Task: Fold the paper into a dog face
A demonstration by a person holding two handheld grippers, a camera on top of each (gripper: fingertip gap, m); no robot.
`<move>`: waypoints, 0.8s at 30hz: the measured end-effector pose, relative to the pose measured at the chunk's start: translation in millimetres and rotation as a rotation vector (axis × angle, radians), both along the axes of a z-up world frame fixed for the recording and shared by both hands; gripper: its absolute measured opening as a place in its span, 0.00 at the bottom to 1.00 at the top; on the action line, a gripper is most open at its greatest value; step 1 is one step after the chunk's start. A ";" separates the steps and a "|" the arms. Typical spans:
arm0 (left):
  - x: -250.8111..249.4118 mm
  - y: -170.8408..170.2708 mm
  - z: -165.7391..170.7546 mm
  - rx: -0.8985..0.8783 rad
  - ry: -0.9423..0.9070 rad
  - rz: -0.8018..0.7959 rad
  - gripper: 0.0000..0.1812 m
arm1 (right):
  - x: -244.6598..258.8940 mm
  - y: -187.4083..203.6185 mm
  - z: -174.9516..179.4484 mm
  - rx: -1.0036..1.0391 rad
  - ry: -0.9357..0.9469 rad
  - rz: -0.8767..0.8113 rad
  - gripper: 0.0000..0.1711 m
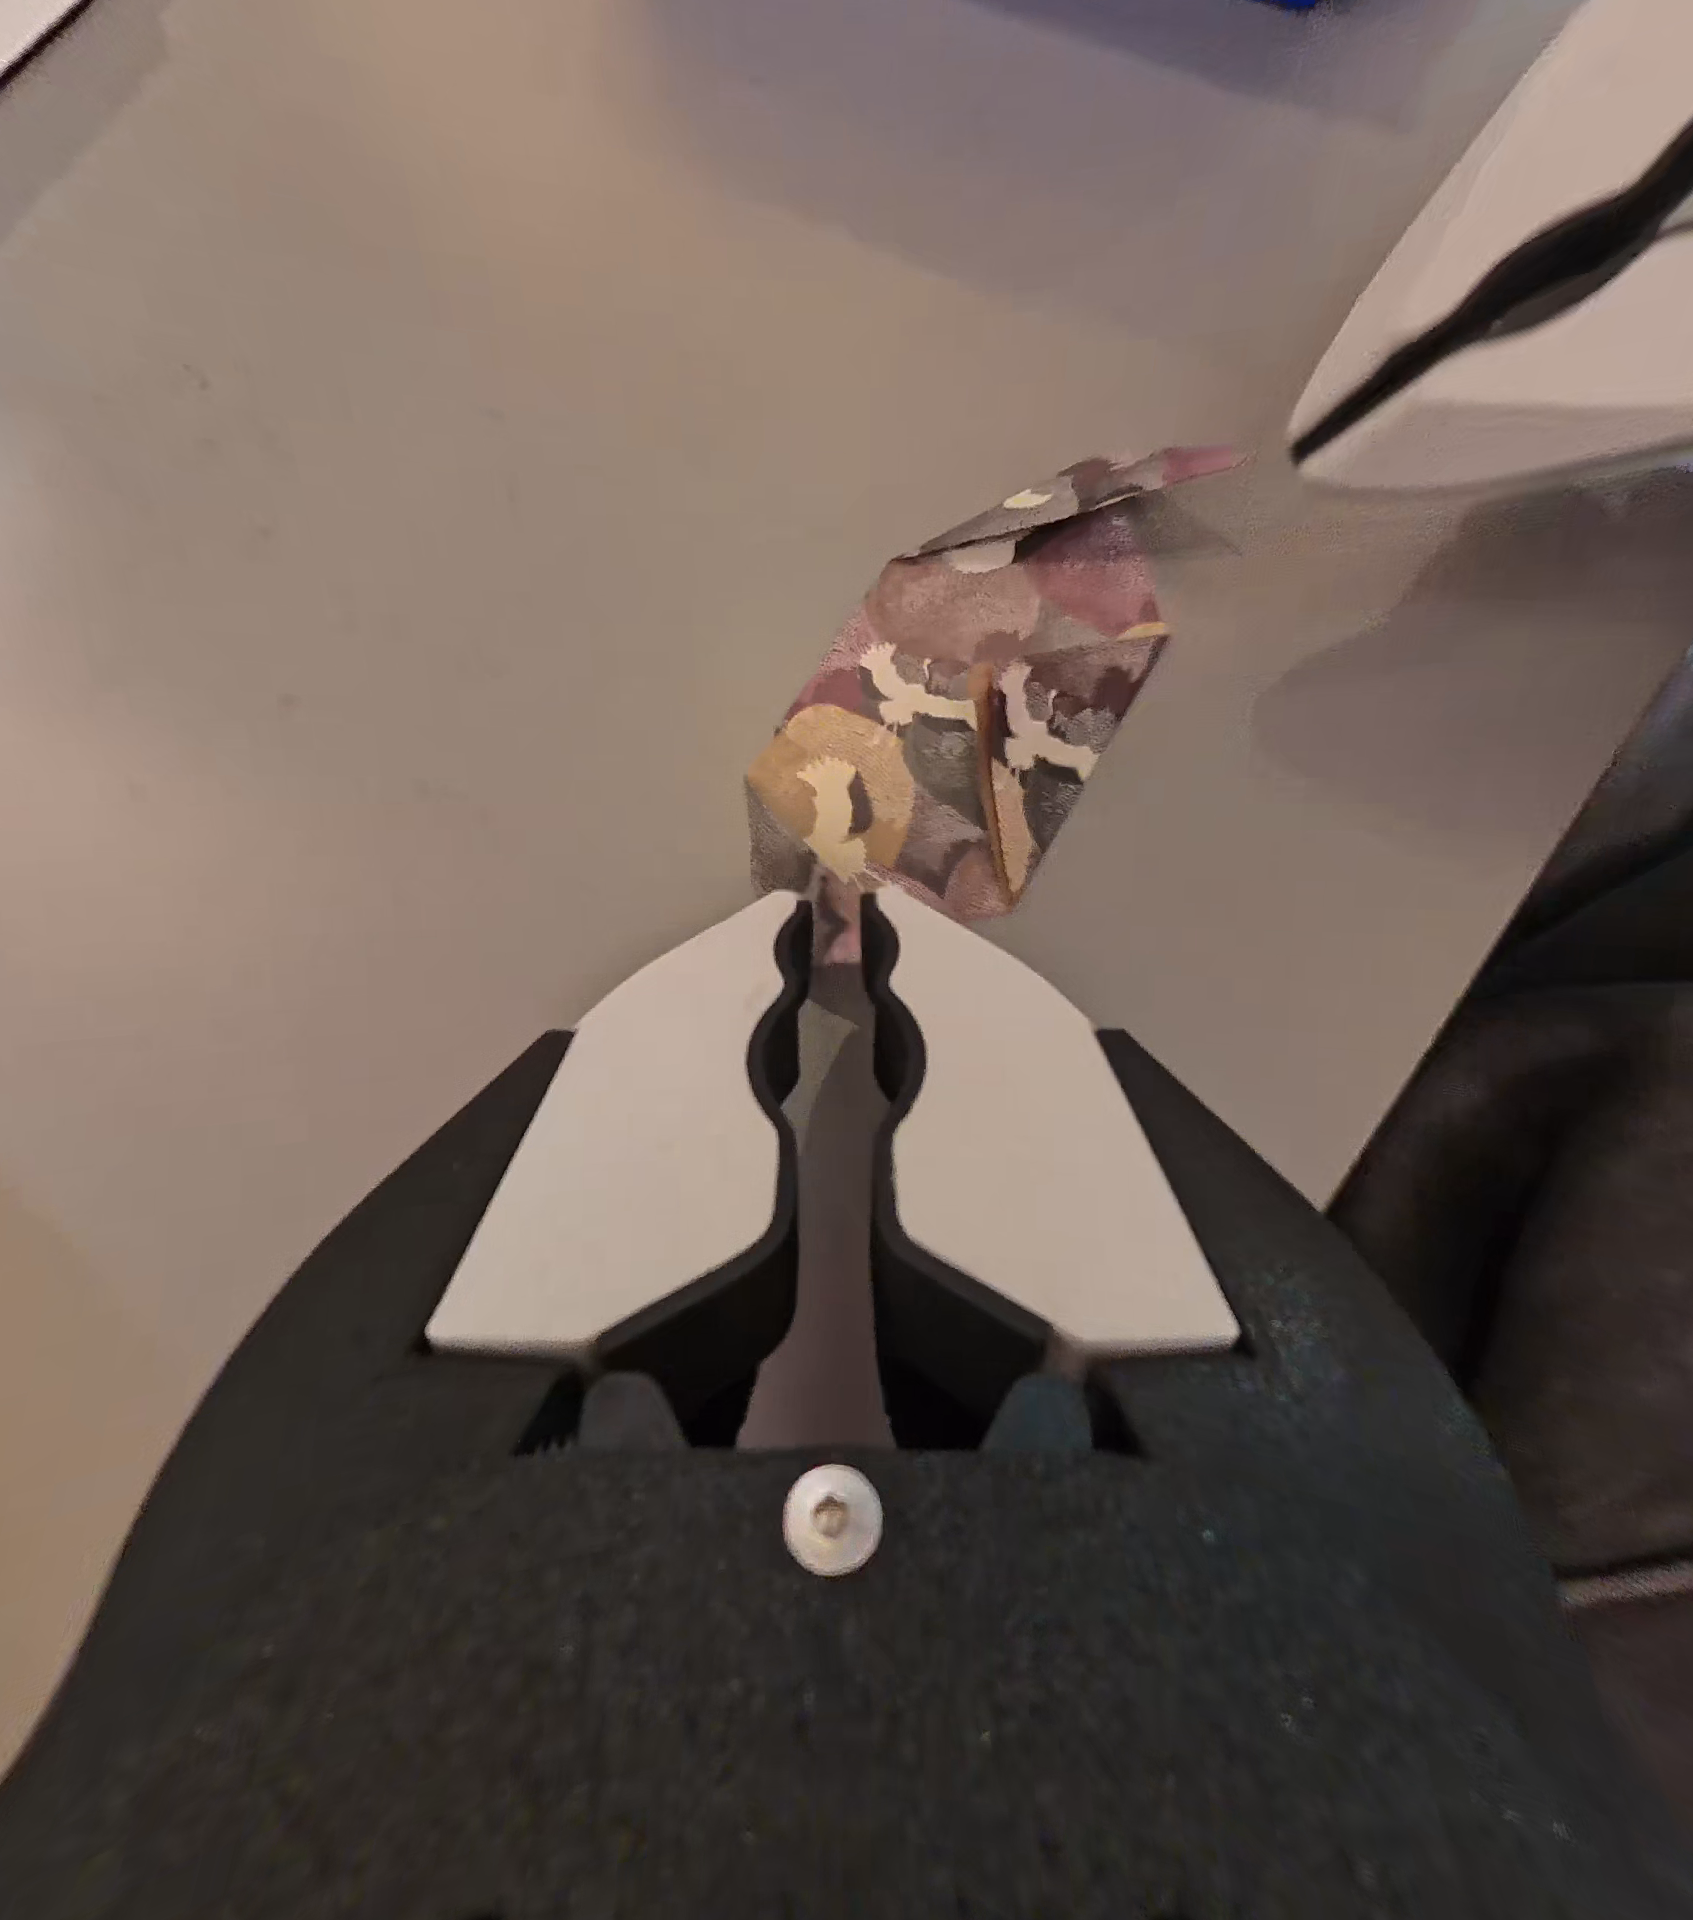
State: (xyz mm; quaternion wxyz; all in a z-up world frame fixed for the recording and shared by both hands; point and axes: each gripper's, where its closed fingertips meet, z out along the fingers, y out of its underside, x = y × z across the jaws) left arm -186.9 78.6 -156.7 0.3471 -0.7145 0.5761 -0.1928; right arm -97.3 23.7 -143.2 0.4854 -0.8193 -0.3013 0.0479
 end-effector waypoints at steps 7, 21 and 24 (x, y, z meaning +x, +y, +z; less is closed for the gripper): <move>-27.4 -22.0 -11.7 -0.042 -0.089 0.078 0.07 | 29.2 -8.0 -0.6 0.059 -0.008 -0.013 0.06; -18.8 -10.2 -23.6 -0.082 -0.078 0.056 0.12 | 22.6 -1.9 -21.7 -0.115 0.082 0.019 0.10; -15.4 -11.0 -22.2 -0.079 -0.083 0.047 0.12 | 22.6 -2.0 -21.5 -0.121 0.096 0.020 0.10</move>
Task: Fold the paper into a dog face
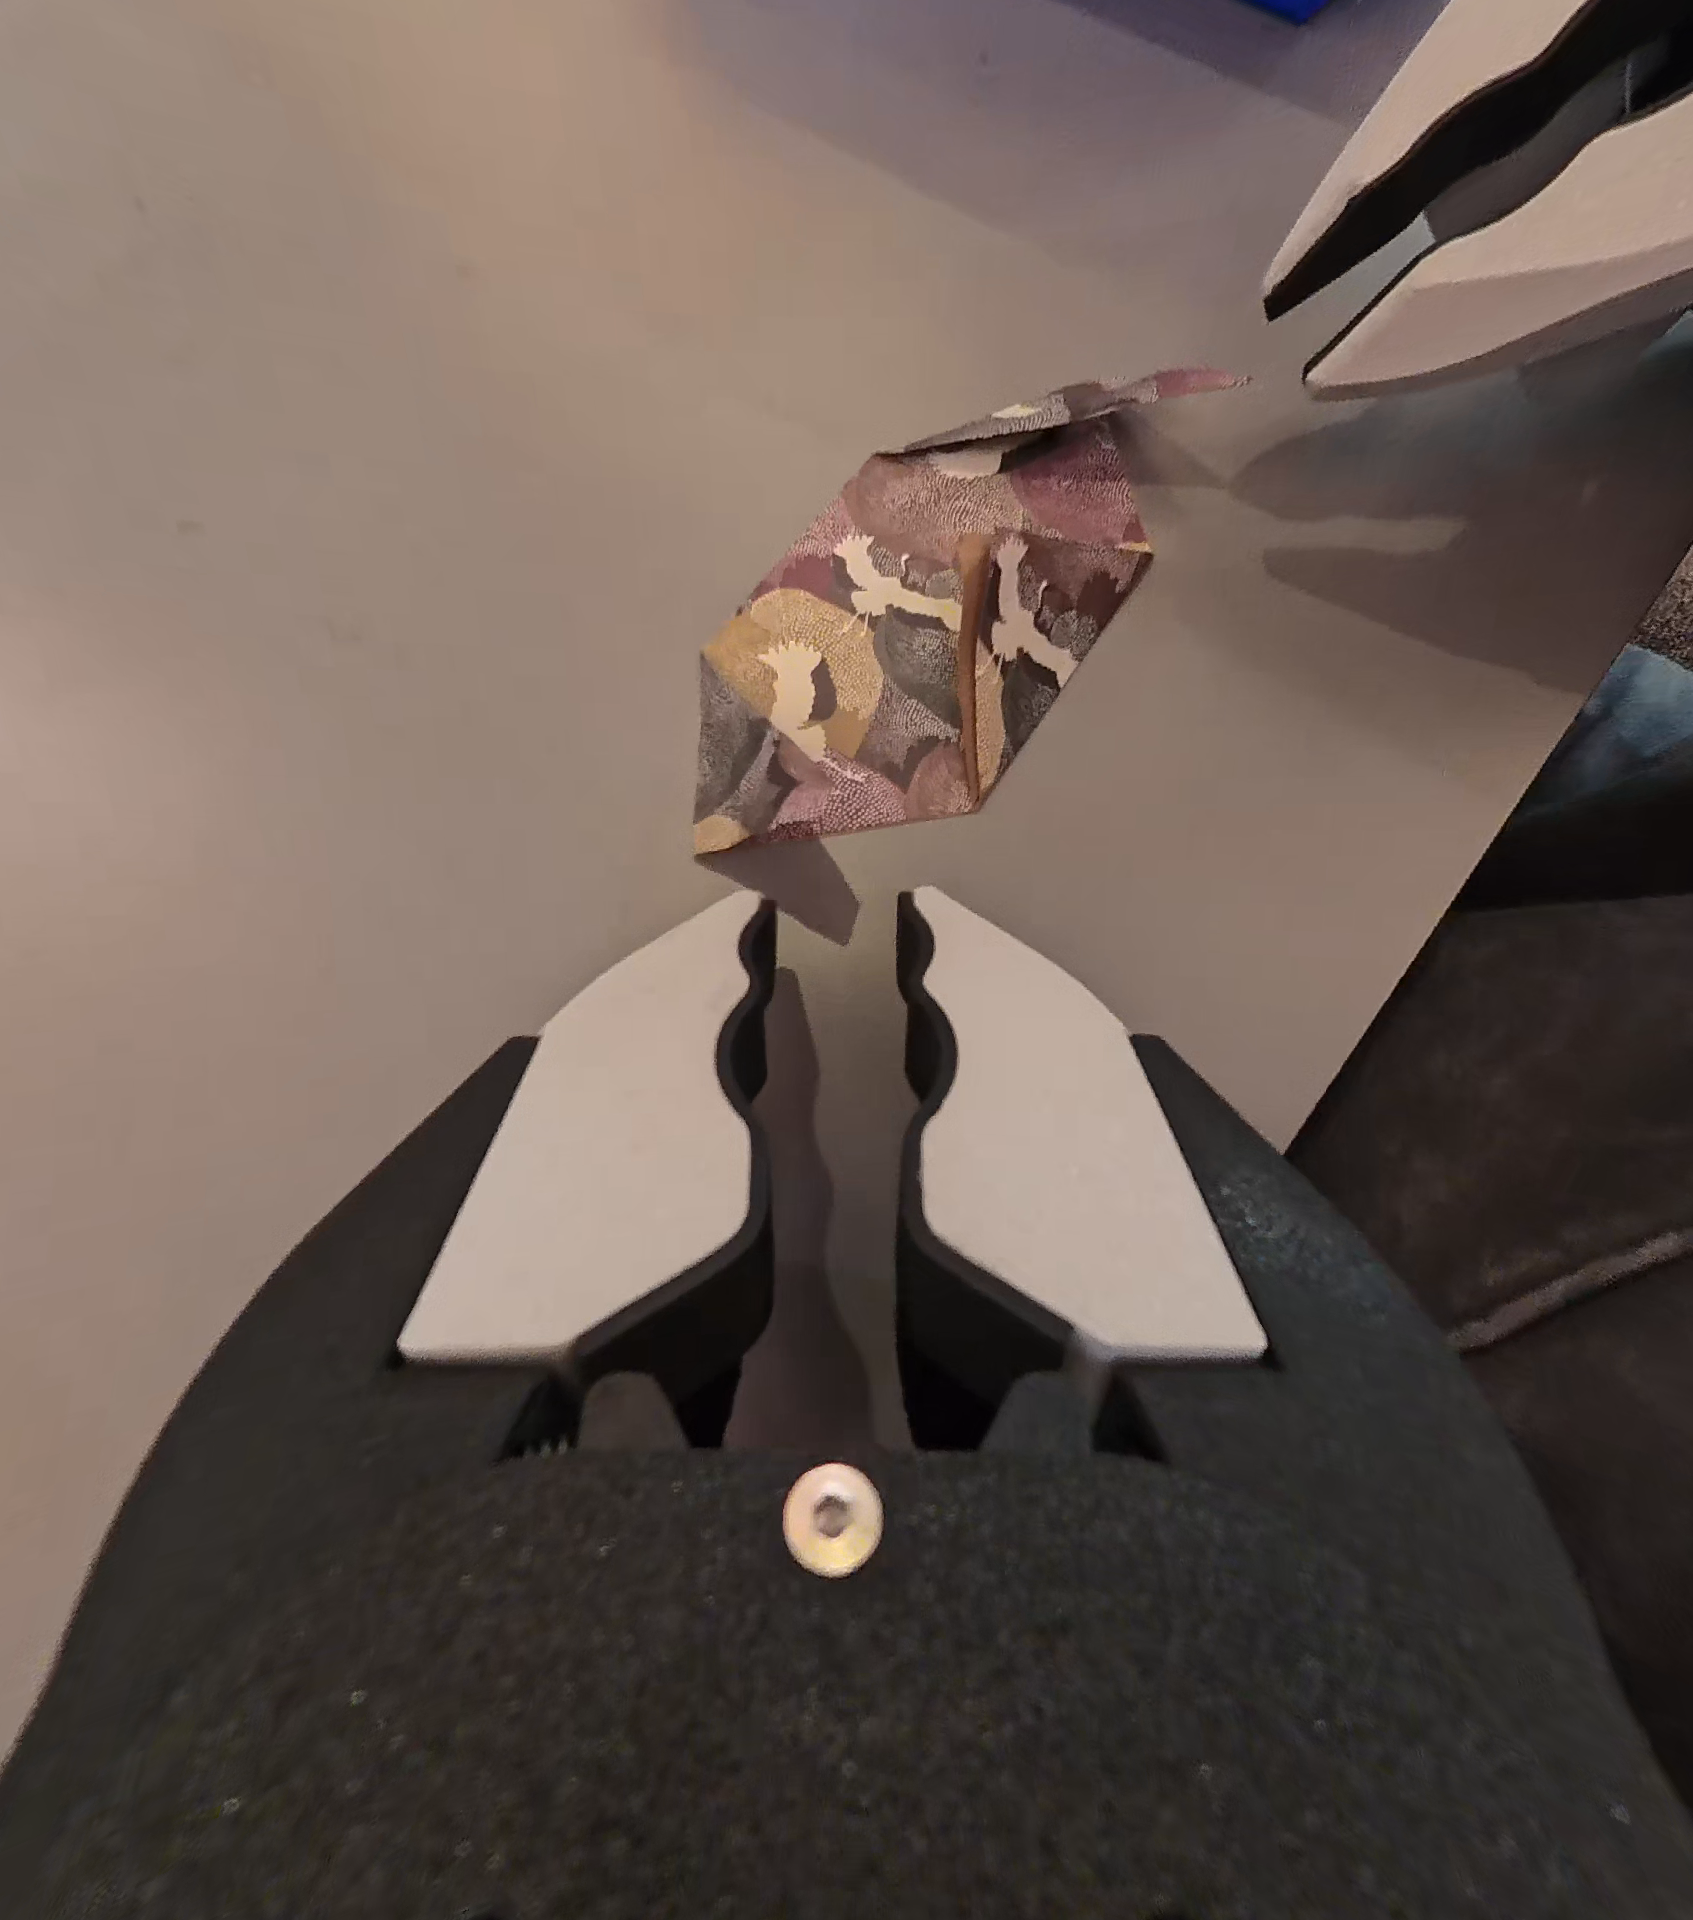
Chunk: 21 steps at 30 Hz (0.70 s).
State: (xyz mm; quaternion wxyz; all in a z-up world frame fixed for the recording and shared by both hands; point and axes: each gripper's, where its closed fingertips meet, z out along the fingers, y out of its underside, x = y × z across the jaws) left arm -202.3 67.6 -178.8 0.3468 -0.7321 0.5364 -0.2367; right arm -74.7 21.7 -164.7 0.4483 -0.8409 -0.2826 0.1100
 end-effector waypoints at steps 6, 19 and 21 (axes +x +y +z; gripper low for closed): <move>2.9 -1.8 -1.5 0.020 0.022 -0.007 0.12 | 1.2 -1.1 -1.9 -0.014 -0.001 0.001 0.10; 14.2 12.3 3.1 0.144 0.084 -0.036 0.12 | -51.9 32.6 7.2 -0.036 -0.024 0.042 0.00; 18.5 12.6 0.9 0.158 0.101 -0.061 0.10 | -57.9 38.5 -2.0 -0.114 -0.020 0.037 0.00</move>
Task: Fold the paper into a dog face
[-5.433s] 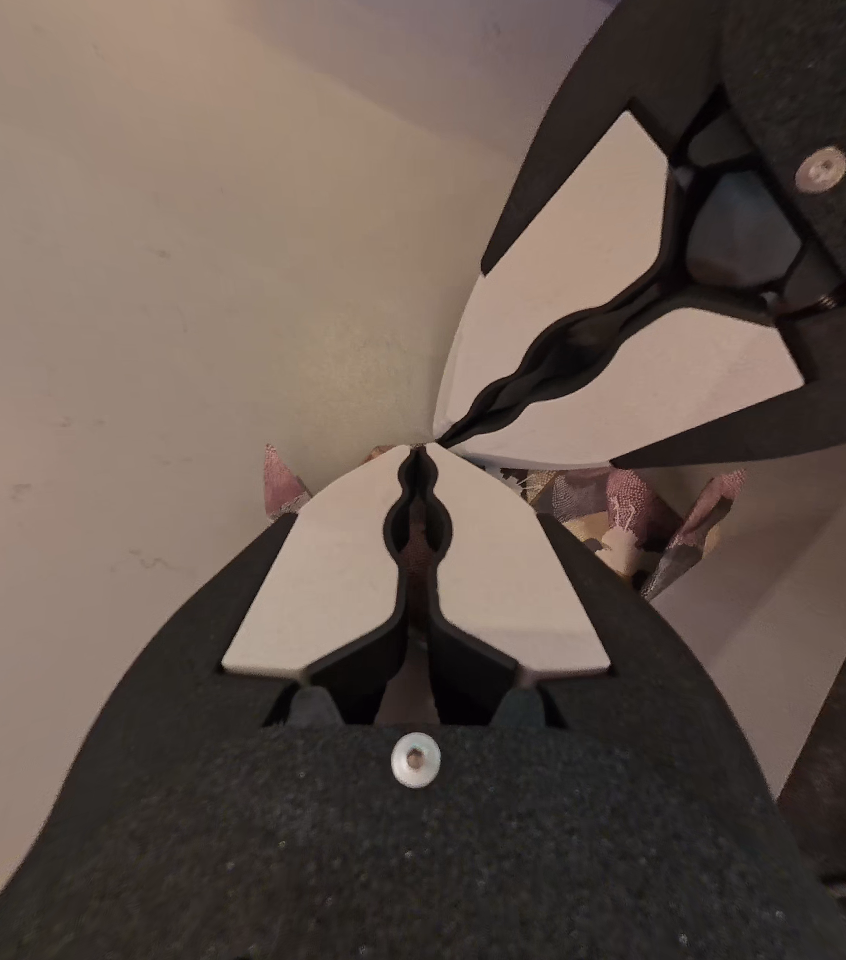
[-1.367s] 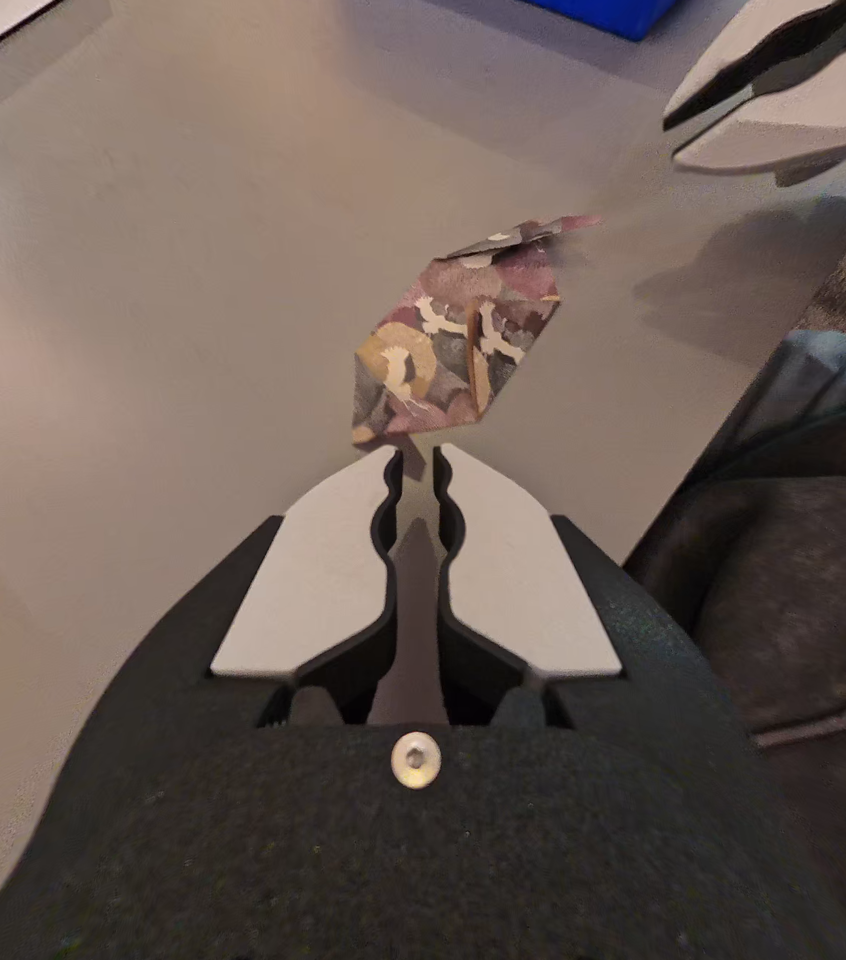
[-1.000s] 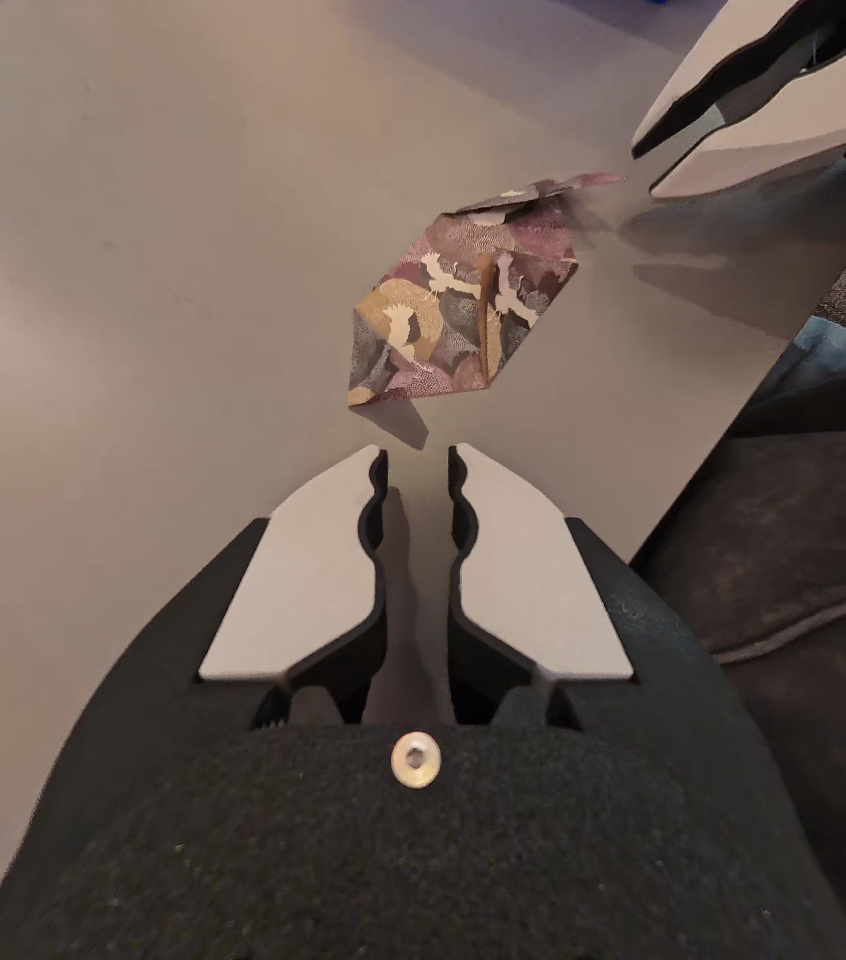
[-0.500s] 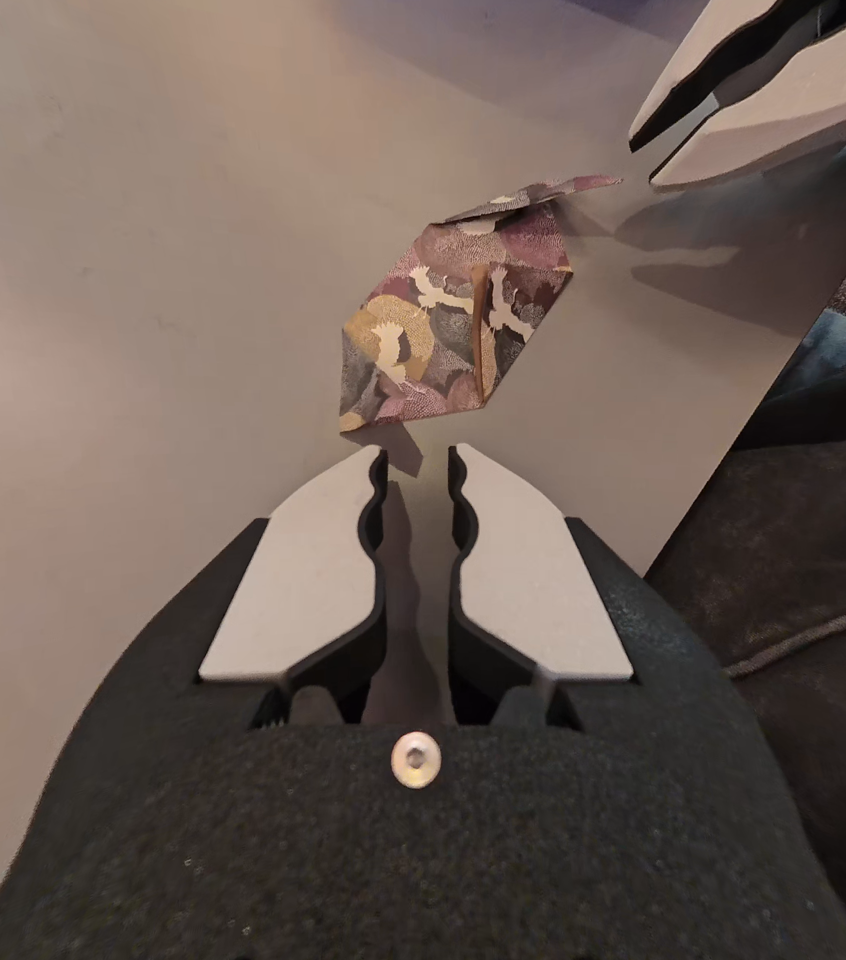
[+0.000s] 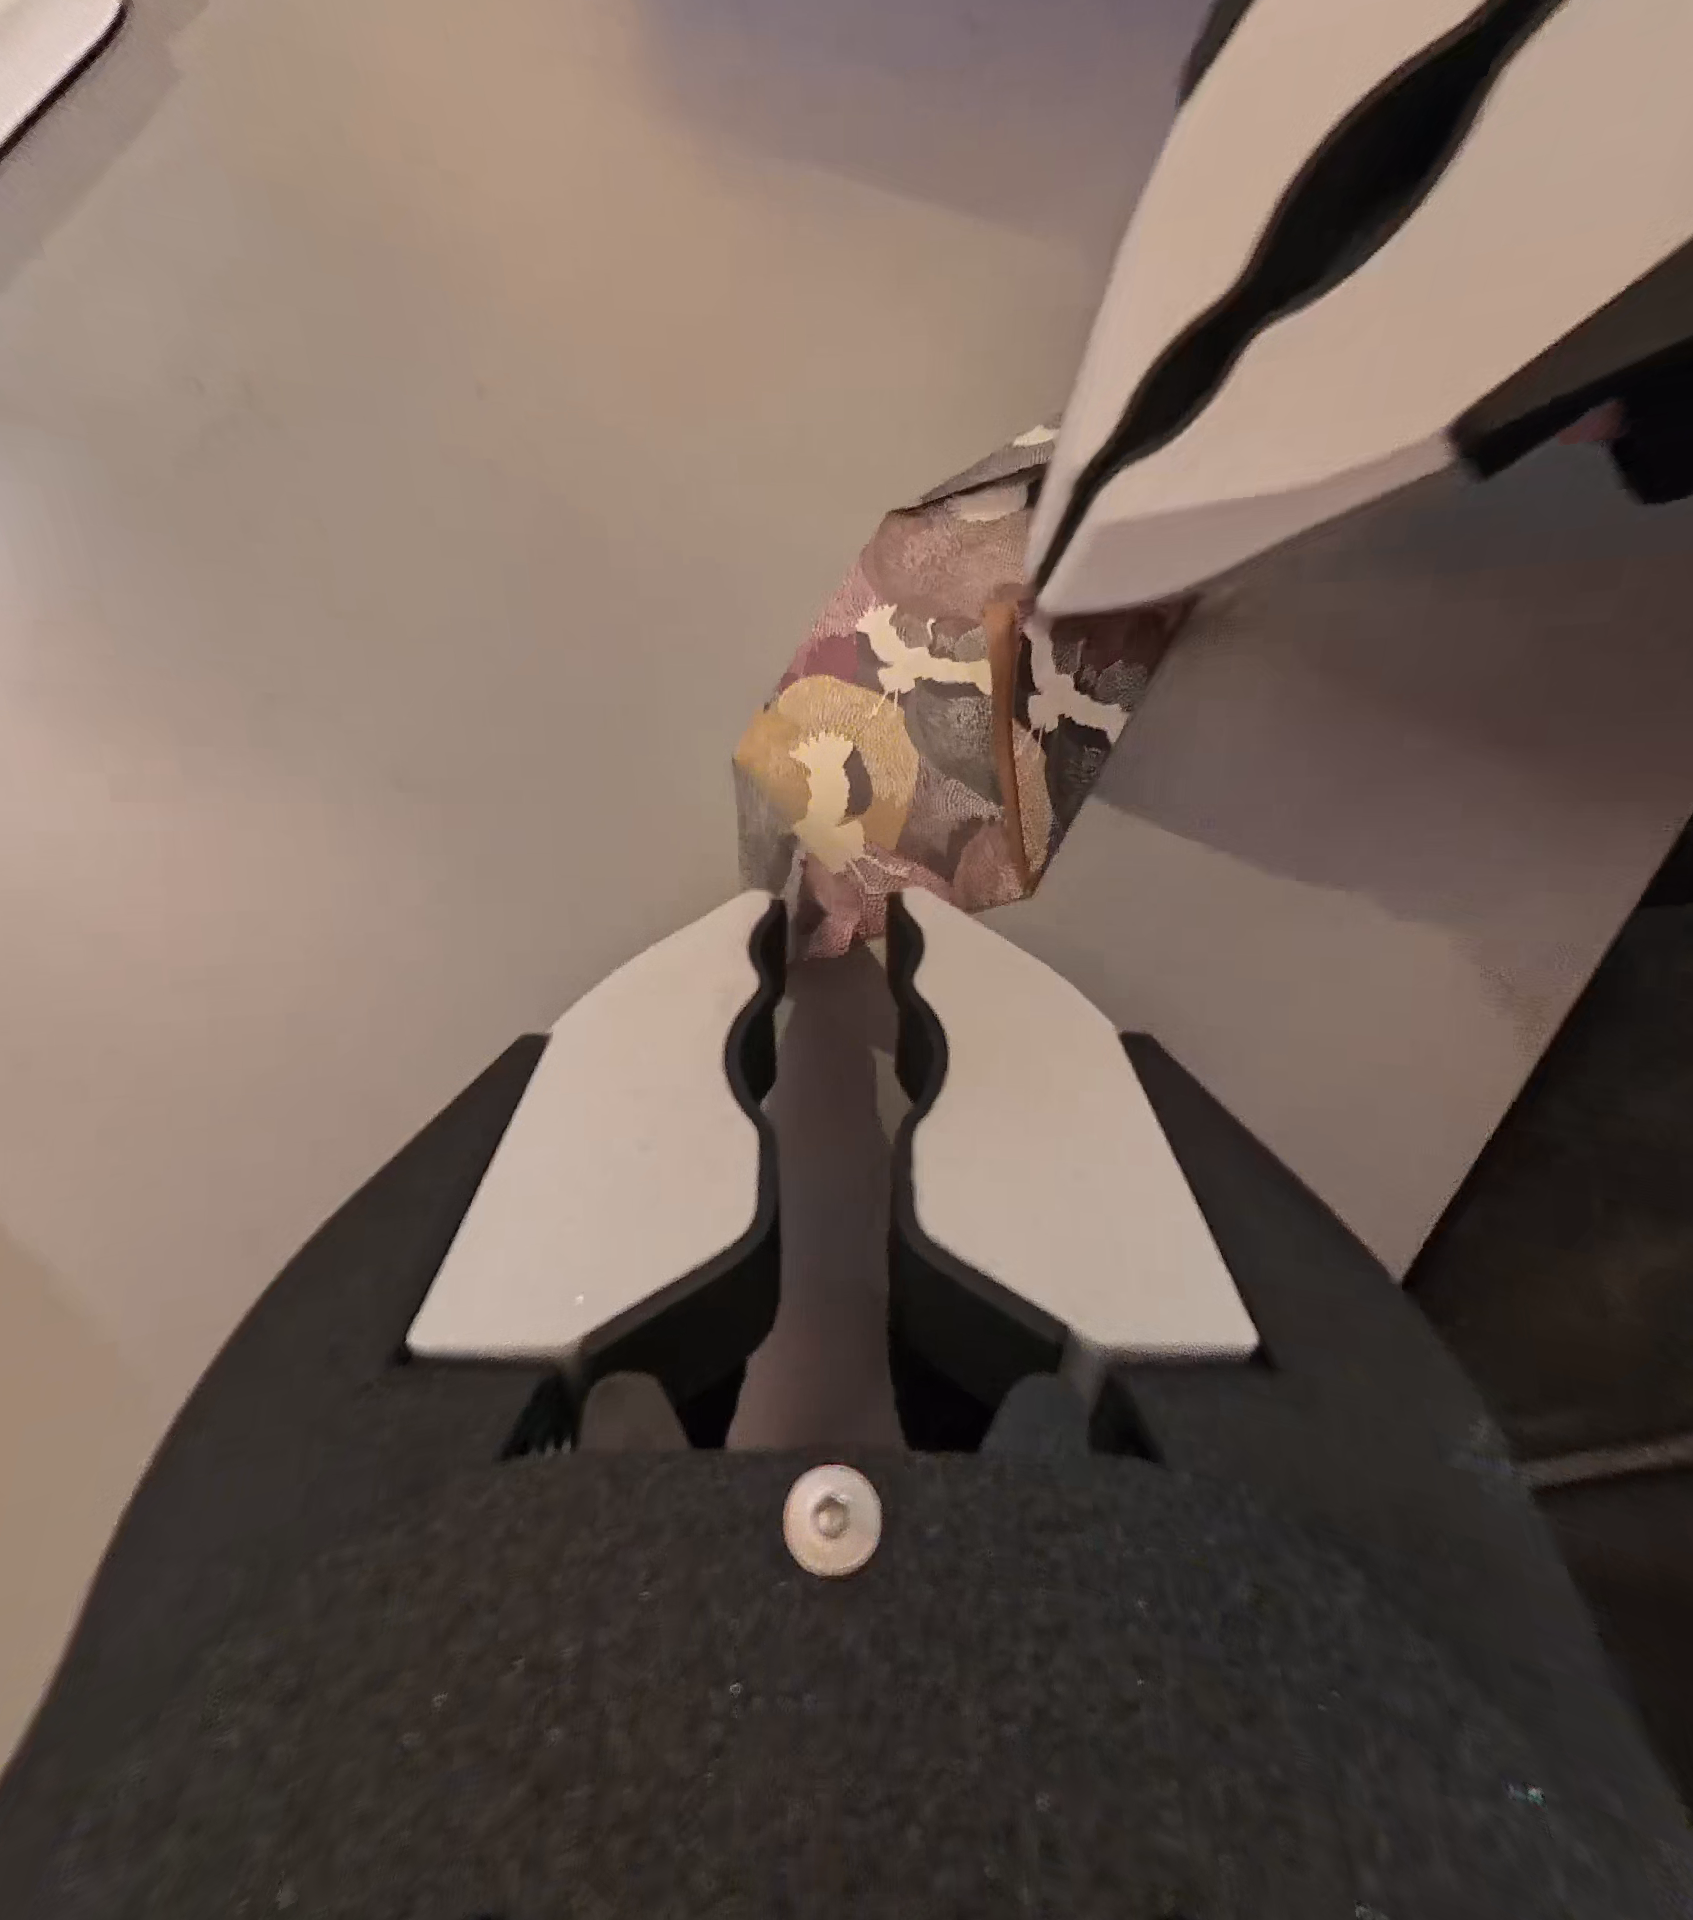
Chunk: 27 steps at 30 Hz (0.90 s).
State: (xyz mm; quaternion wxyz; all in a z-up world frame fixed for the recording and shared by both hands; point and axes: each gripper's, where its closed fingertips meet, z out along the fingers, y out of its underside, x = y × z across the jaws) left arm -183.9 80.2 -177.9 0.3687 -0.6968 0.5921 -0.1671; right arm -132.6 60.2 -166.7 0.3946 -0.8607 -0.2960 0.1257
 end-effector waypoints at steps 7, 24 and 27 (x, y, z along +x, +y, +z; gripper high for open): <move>3.5 -11.9 -14.0 0.009 0.094 -0.079 0.04 | 3.3 0.7 -27.9 -0.103 -0.110 -0.027 0.00; 3.4 -44.8 -10.0 -0.499 -0.018 -0.116 0.13 | 4.7 -1.0 -28.0 -0.121 -0.011 -0.042 0.00; 3.0 -44.8 -10.1 -0.499 -0.015 -0.116 0.13 | 4.8 -1.5 -28.0 -0.119 -0.012 -0.042 0.00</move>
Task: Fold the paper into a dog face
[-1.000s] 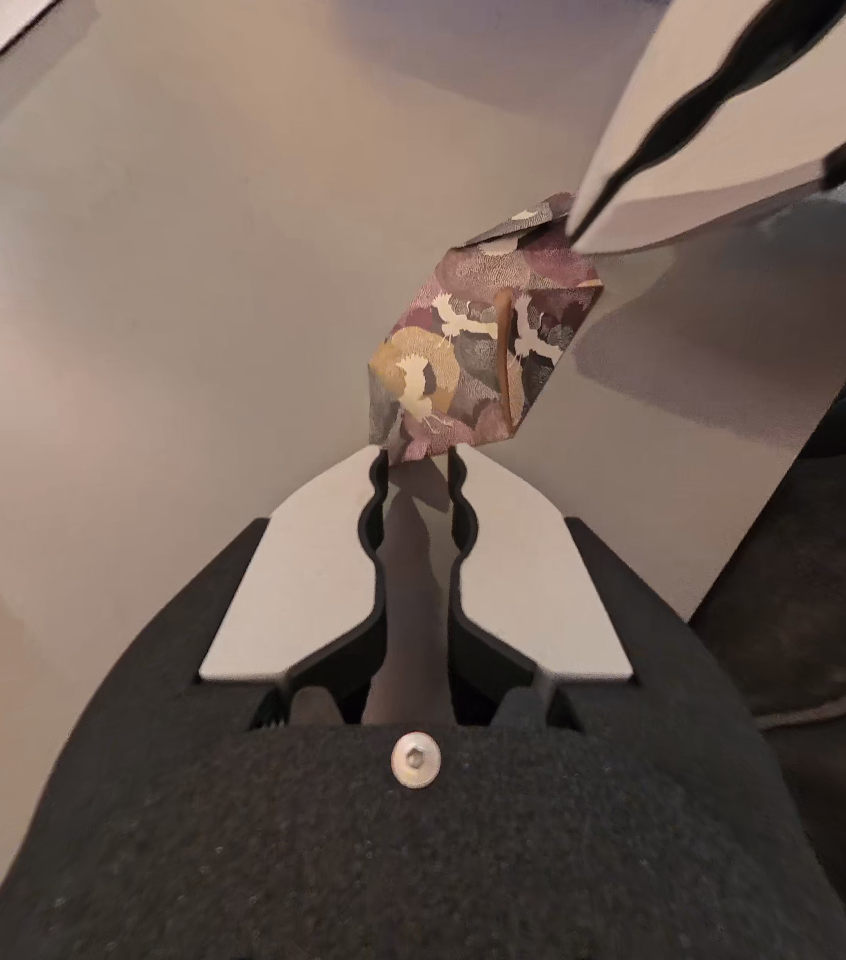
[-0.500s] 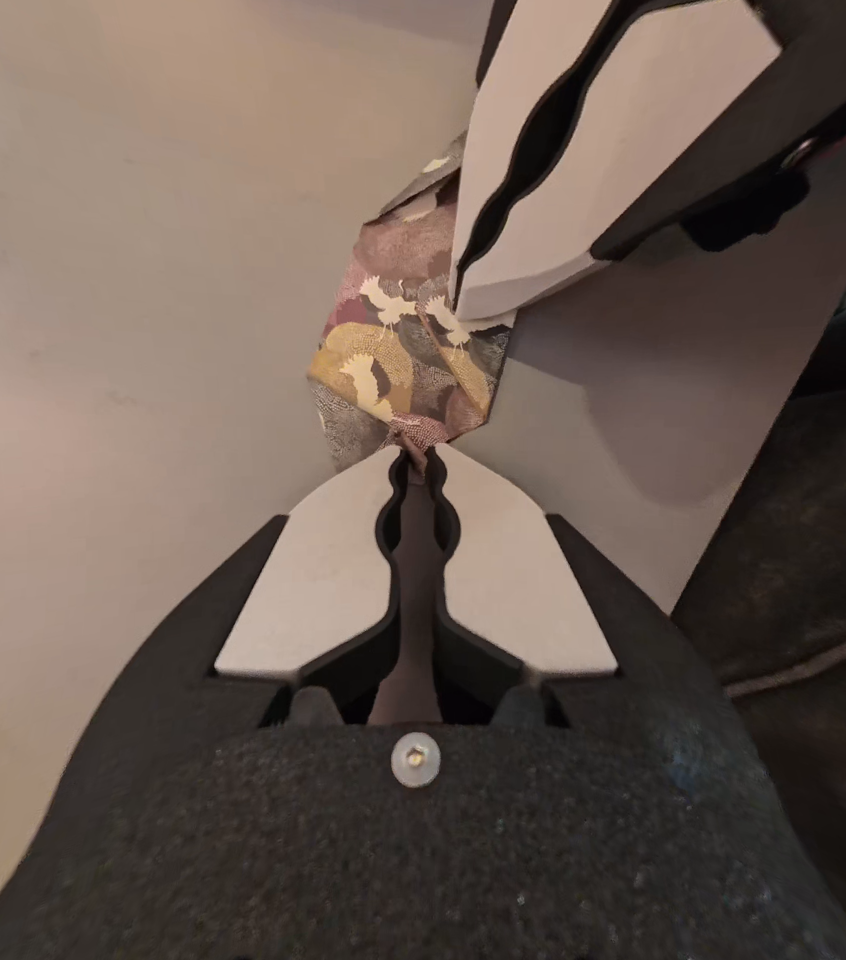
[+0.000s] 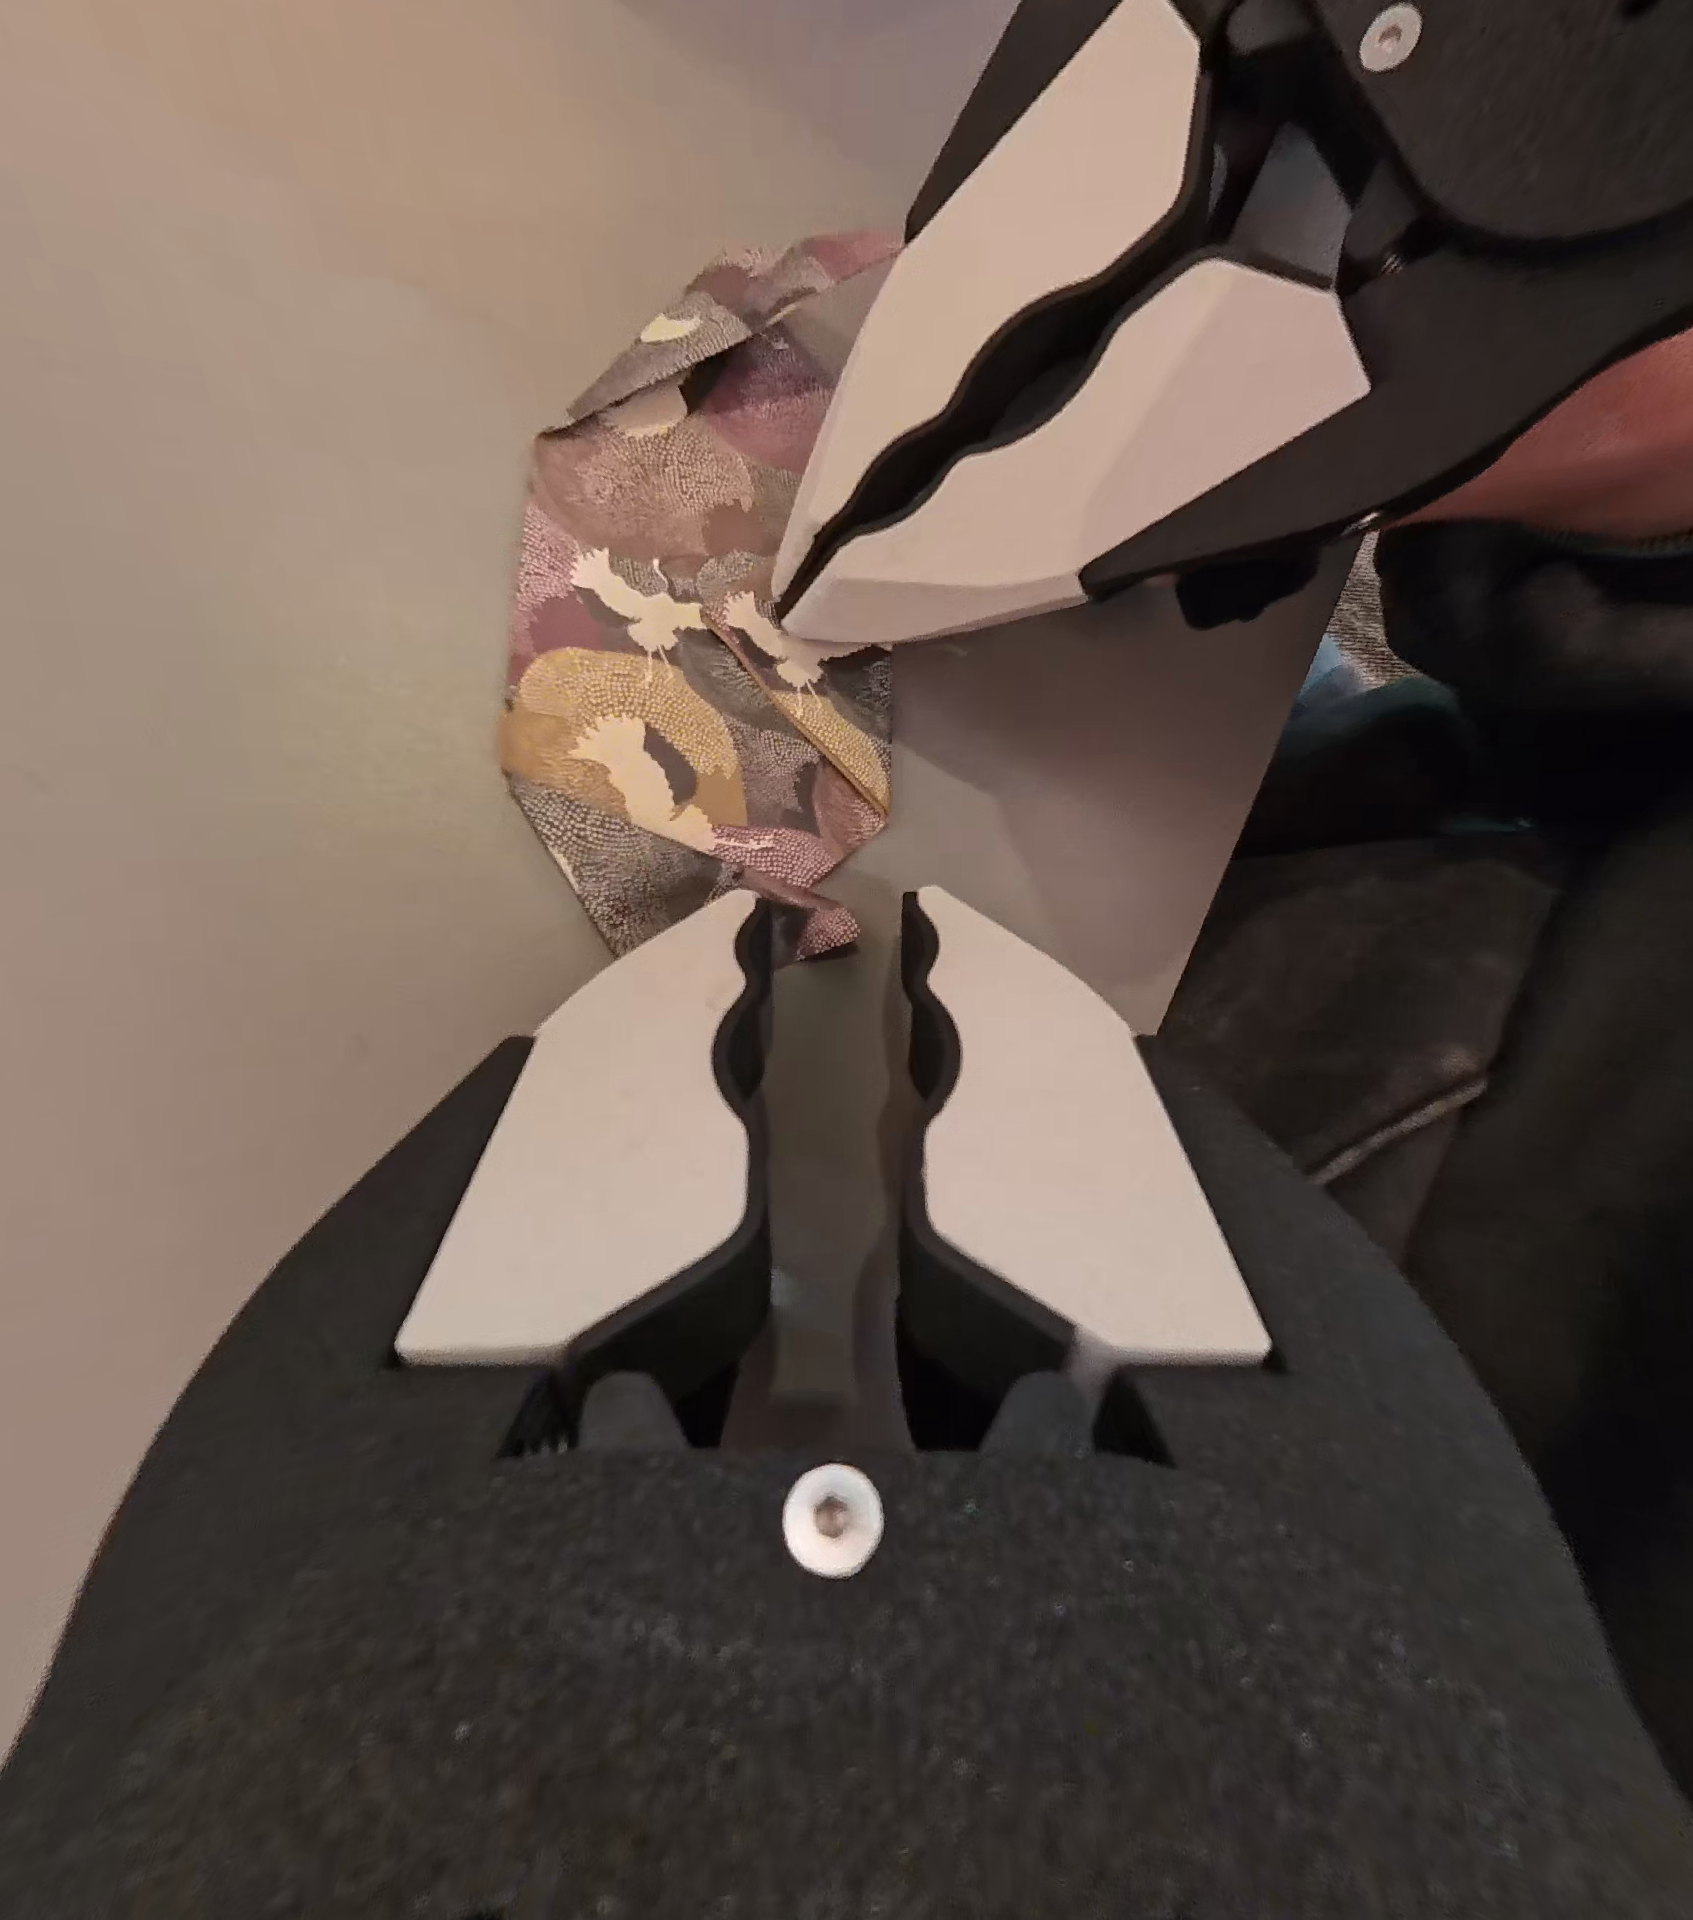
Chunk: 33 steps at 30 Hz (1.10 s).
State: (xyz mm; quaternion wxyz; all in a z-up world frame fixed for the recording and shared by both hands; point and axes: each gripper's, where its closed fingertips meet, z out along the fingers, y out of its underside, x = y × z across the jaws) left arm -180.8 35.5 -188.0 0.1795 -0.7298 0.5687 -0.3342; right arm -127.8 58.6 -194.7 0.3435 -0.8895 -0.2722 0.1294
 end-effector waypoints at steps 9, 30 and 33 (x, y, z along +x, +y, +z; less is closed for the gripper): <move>-0.9 0.3 -1.7 0.084 0.026 -0.022 0.12 | -0.3 0.1 0.2 -0.010 0.012 0.002 0.00; -39.3 10.3 -3.7 0.179 0.171 -0.243 0.15 | 19.4 15.8 5.2 -0.234 0.024 0.404 0.19; -37.9 11.1 -1.2 0.174 0.161 -0.228 0.16 | 15.2 14.0 4.3 -0.159 -0.032 0.370 0.21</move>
